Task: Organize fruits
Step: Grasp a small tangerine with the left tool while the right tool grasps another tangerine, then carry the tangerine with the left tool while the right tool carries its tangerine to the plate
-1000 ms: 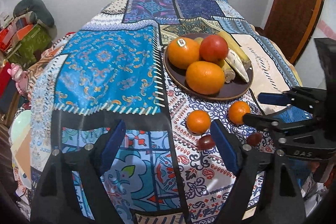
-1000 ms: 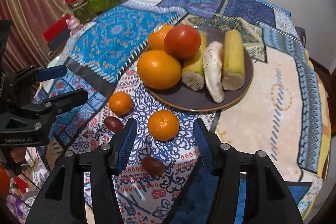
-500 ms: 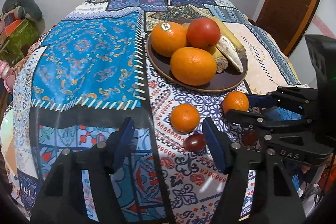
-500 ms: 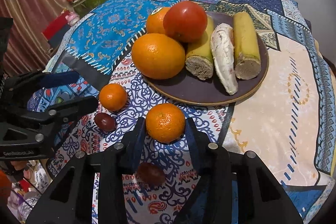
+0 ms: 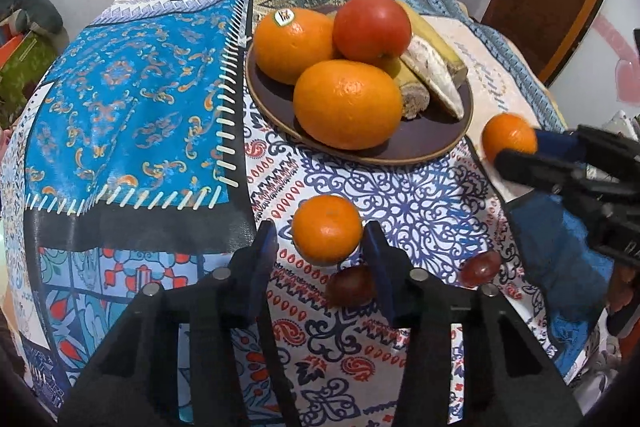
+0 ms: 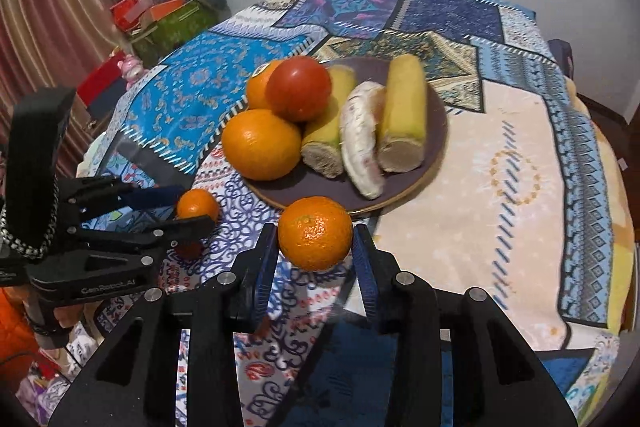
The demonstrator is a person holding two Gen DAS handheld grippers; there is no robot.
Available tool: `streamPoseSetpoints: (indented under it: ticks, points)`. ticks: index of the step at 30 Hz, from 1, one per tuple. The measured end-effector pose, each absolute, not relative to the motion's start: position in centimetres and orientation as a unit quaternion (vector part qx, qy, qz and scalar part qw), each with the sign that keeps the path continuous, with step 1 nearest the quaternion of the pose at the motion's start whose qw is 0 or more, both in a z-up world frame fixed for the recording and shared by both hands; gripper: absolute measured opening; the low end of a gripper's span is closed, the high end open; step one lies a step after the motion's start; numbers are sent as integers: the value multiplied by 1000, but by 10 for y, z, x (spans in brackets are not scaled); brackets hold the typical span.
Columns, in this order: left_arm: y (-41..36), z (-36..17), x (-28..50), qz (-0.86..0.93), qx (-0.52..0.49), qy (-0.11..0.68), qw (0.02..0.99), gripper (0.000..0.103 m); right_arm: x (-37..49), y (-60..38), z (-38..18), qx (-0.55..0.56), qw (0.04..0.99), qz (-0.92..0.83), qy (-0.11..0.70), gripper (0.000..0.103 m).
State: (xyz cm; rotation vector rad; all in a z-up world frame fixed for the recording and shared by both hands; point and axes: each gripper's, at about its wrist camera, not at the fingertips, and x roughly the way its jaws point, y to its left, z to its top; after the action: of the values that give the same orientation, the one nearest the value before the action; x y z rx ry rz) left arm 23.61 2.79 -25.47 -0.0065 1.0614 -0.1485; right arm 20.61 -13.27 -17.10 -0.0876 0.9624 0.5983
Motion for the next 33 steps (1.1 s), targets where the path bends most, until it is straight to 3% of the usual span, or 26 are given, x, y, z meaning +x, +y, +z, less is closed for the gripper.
streamPoseSetpoints:
  ticks: [5, 22, 33]
  points:
    - [27, -251, 235, -75, -5, 499, 864, 35, 209, -141, -167, -35, 848, 277, 451, 35]
    - [-4, -203, 236, -94, -7, 446, 890, 34, 213, -166, -152, -23, 865, 258, 430, 35]
    - [-45, -222, 271, -111, -1, 467, 877, 34, 219, -191, -148, -12, 874, 244, 420, 35]
